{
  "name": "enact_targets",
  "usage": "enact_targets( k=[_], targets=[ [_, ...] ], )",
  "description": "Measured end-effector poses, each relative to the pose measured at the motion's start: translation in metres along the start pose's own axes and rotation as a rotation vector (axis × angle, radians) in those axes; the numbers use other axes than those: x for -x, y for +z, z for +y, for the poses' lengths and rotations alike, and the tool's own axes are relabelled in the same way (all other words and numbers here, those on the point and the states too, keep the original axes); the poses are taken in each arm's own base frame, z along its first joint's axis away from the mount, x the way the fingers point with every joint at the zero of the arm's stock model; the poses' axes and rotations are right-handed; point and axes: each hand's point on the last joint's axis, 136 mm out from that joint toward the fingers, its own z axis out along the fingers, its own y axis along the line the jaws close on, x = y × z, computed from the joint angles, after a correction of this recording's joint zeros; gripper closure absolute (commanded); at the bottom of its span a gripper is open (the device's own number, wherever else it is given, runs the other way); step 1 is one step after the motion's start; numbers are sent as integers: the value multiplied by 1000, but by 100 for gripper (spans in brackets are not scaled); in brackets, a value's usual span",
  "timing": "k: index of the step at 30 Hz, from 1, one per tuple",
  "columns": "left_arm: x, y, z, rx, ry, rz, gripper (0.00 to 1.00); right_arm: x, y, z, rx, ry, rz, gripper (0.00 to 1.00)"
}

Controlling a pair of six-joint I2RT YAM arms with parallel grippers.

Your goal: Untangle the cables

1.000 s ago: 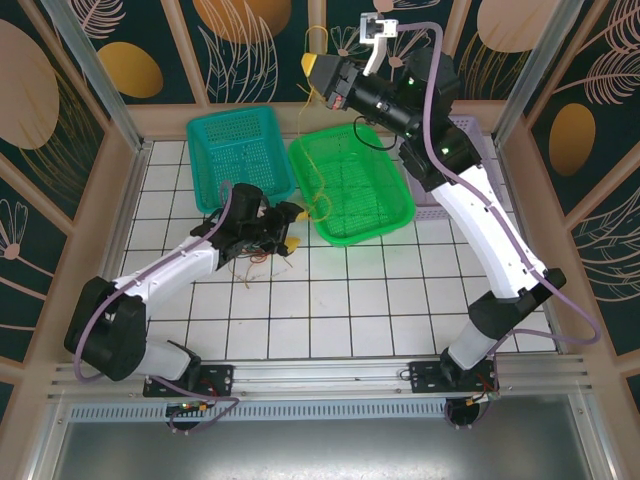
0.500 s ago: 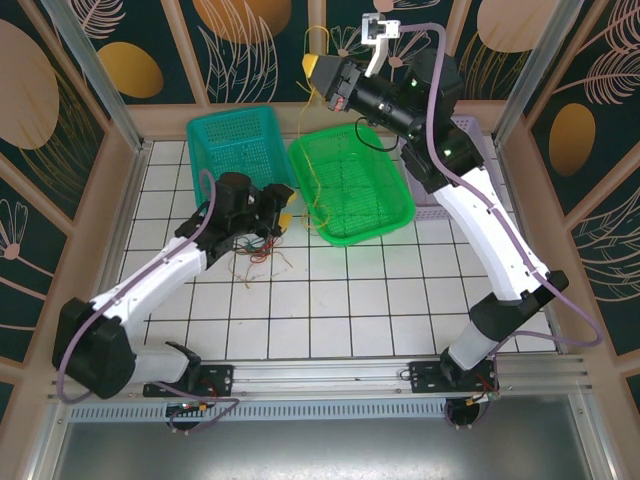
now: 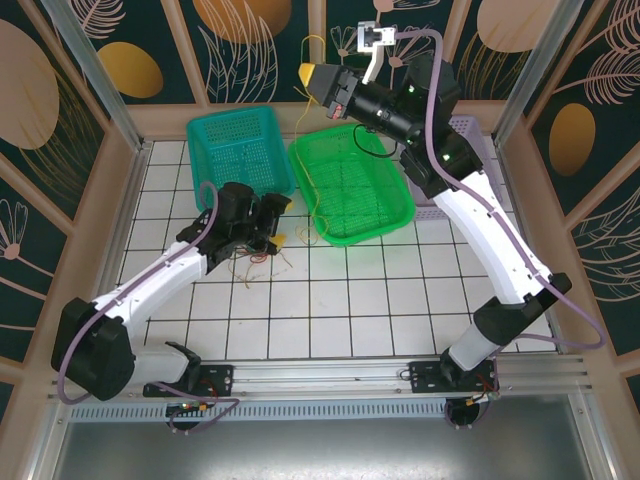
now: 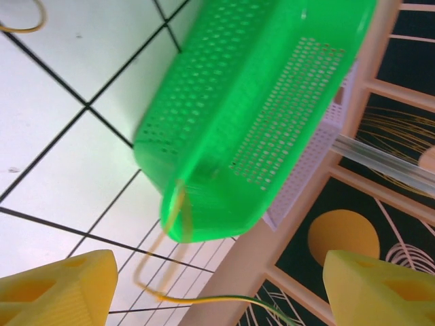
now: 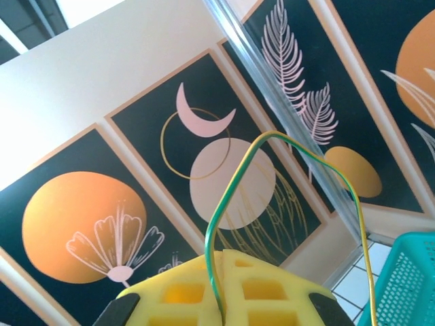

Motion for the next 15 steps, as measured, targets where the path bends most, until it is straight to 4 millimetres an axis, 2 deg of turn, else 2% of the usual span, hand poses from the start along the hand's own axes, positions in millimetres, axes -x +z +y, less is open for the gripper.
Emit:
enact_targets(
  k=[7, 11, 15],
  targets=[
    [3, 20, 17, 52, -36, 21, 24, 2, -5, 16, 41, 3, -11, 100],
    [2, 25, 16, 47, -38, 36, 29, 0, -4, 15, 43, 14, -10, 100],
    [-1, 26, 12, 30, -32, 51, 37, -5, -3, 11, 40, 23, -1, 100]
  ],
)
